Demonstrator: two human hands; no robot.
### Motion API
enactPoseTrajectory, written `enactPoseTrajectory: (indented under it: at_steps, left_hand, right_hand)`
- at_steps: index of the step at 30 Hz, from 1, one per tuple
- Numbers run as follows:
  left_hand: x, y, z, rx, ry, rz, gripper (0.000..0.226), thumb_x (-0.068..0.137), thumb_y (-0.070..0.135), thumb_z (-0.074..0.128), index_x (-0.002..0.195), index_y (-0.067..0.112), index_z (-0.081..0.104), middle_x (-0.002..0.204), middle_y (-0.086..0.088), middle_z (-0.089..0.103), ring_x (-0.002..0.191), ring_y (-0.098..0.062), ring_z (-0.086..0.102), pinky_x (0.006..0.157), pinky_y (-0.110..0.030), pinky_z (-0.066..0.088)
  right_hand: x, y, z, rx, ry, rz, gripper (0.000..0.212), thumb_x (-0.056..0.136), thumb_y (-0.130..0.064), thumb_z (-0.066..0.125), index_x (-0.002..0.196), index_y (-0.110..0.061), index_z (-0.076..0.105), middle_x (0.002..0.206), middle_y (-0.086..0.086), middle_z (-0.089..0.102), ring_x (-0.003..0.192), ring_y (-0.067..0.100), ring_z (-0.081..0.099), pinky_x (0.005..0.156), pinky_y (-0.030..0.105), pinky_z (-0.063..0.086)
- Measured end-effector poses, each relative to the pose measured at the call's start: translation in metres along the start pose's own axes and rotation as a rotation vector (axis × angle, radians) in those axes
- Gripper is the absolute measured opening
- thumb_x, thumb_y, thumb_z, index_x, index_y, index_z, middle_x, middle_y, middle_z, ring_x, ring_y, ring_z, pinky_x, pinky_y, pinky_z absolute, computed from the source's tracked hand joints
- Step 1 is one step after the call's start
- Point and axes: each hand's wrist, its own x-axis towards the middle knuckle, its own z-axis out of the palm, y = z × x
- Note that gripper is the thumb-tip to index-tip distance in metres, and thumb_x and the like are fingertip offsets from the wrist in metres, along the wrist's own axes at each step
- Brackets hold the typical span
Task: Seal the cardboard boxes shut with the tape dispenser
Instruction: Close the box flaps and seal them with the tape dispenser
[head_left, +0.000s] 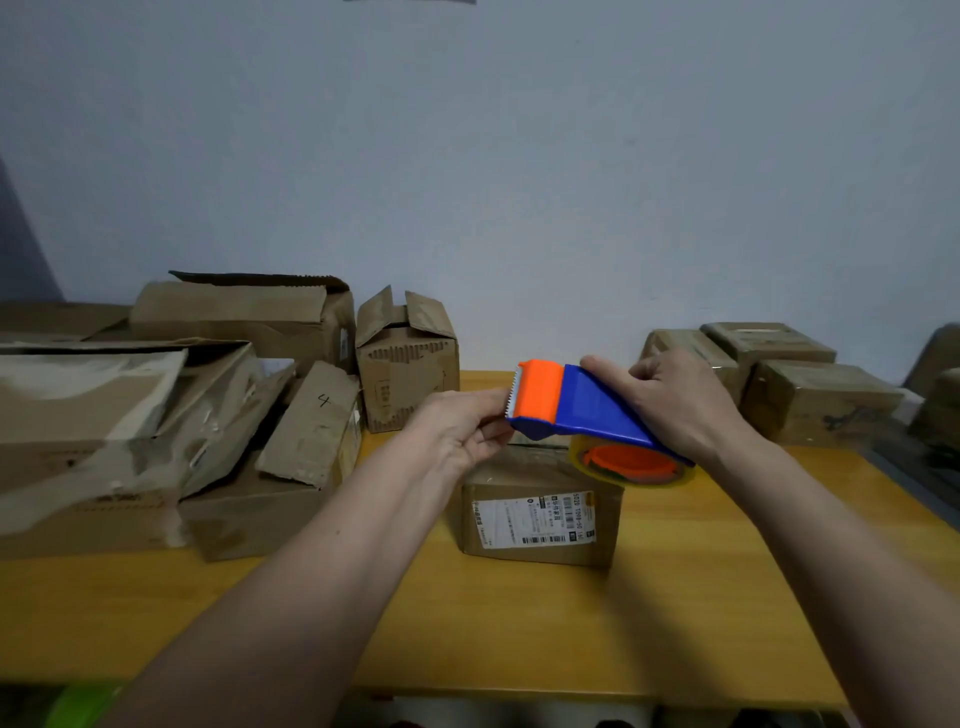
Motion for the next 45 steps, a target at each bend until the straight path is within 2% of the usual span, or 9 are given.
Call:
enactPoseTrajectory:
  at_steps: [6, 9, 17, 26, 29, 32, 36, 42, 45]
  left_hand:
    - [0.001, -0.010, -0.006, -0.010, 0.050, 0.023, 0.005, 0.085, 0.000, 0.066, 0.089, 0.003, 0.066, 0.074, -0.010, 0.070, 0.067, -0.015, 0.066, 0.066, -0.029, 0.056]
    - [0.003, -0.009, -0.010, -0.039, 0.070, 0.032, 0.005, 0.085, -0.001, 0.066, 0.082, 0.004, 0.065, 0.065, -0.008, 0.070, 0.057, -0.012, 0.066, 0.063, -0.026, 0.056]
    - [0.012, -0.015, -0.028, -0.144, 0.148, -0.001, 0.016, 0.077, 0.003, 0.073, 0.092, 0.003, 0.068, 0.070, -0.008, 0.072, 0.057, -0.010, 0.067, 0.065, -0.027, 0.055]
    - [0.031, -0.004, -0.021, -0.097, 0.266, 0.092, 0.013, 0.074, 0.008, 0.079, 0.080, 0.007, 0.067, 0.067, -0.006, 0.073, 0.055, -0.008, 0.065, 0.067, -0.025, 0.056]
    - [0.038, -0.009, -0.022, 0.040, 0.358, 0.193, 0.009, 0.078, 0.014, 0.078, 0.083, 0.011, 0.071, 0.064, 0.001, 0.072, 0.053, -0.003, 0.063, 0.061, -0.021, 0.053]
    - [0.043, -0.020, -0.029, 0.251, 0.463, 0.326, 0.007, 0.081, 0.021, 0.076, 0.075, 0.022, 0.072, 0.059, 0.013, 0.069, 0.053, 0.003, 0.060, 0.066, -0.020, 0.049]
    - [0.047, -0.034, -0.040, 0.357, 0.518, 0.370, 0.015, 0.079, 0.021, 0.078, 0.066, 0.026, 0.071, 0.068, 0.014, 0.070, 0.070, -0.001, 0.062, 0.057, -0.016, 0.043]
    - [0.058, -0.048, -0.046, 0.547, 0.558, 0.438, 0.015, 0.083, 0.023, 0.074, 0.068, 0.024, 0.073, 0.075, 0.011, 0.070, 0.073, -0.006, 0.063, 0.058, -0.014, 0.040]
    - [0.066, -0.052, -0.049, 0.714, 0.609, 0.526, 0.022, 0.090, 0.024, 0.065, 0.070, 0.019, 0.073, 0.065, 0.011, 0.063, 0.064, -0.004, 0.057, 0.055, -0.015, 0.035]
  right_hand:
    - [0.000, -0.003, 0.000, -0.144, -0.020, -0.043, 0.092, 0.054, -0.094, 0.033, 0.052, -0.009, 0.066, 0.048, 0.003, 0.060, 0.051, 0.017, 0.059, 0.048, 0.029, 0.041]
    - [0.004, -0.004, -0.003, -0.145, -0.035, -0.051, 0.089, 0.054, -0.093, 0.035, 0.052, -0.010, 0.066, 0.047, 0.001, 0.060, 0.048, 0.016, 0.059, 0.047, 0.025, 0.035]
    - [0.011, -0.001, -0.001, -0.161, -0.102, -0.021, 0.093, 0.049, -0.094, 0.034, 0.063, -0.010, 0.071, 0.056, 0.002, 0.065, 0.054, 0.017, 0.062, 0.051, 0.030, 0.045]
    - [0.037, -0.009, -0.004, -0.253, -0.148, -0.032, 0.097, 0.045, -0.097, 0.034, 0.060, -0.007, 0.068, 0.048, 0.004, 0.062, 0.048, 0.020, 0.061, 0.050, 0.033, 0.048]
    - [0.048, -0.013, -0.003, -0.317, -0.192, -0.024, 0.090, 0.051, -0.096, 0.038, 0.060, -0.011, 0.067, 0.049, 0.003, 0.061, 0.047, 0.018, 0.059, 0.047, 0.029, 0.043]
    - [0.055, -0.017, 0.009, -0.407, -0.206, -0.052, 0.081, 0.058, -0.092, 0.045, 0.057, -0.013, 0.063, 0.050, 0.002, 0.057, 0.049, 0.016, 0.054, 0.046, 0.025, 0.032]
    - [0.064, -0.023, 0.029, -0.430, -0.259, -0.059, 0.073, 0.057, -0.088, 0.054, 0.056, -0.015, 0.056, 0.055, 0.001, 0.055, 0.055, 0.017, 0.052, 0.047, 0.027, 0.026]
    - [0.073, -0.030, 0.044, -0.499, -0.308, -0.038, 0.069, 0.056, -0.087, 0.058, 0.059, -0.018, 0.050, 0.056, 0.000, 0.053, 0.053, 0.016, 0.050, 0.048, 0.026, 0.024]
    - [0.078, -0.031, 0.049, -0.515, -0.317, -0.022, 0.069, 0.055, -0.087, 0.058, 0.061, -0.018, 0.050, 0.059, 0.000, 0.053, 0.055, 0.015, 0.050, 0.048, 0.025, 0.024]
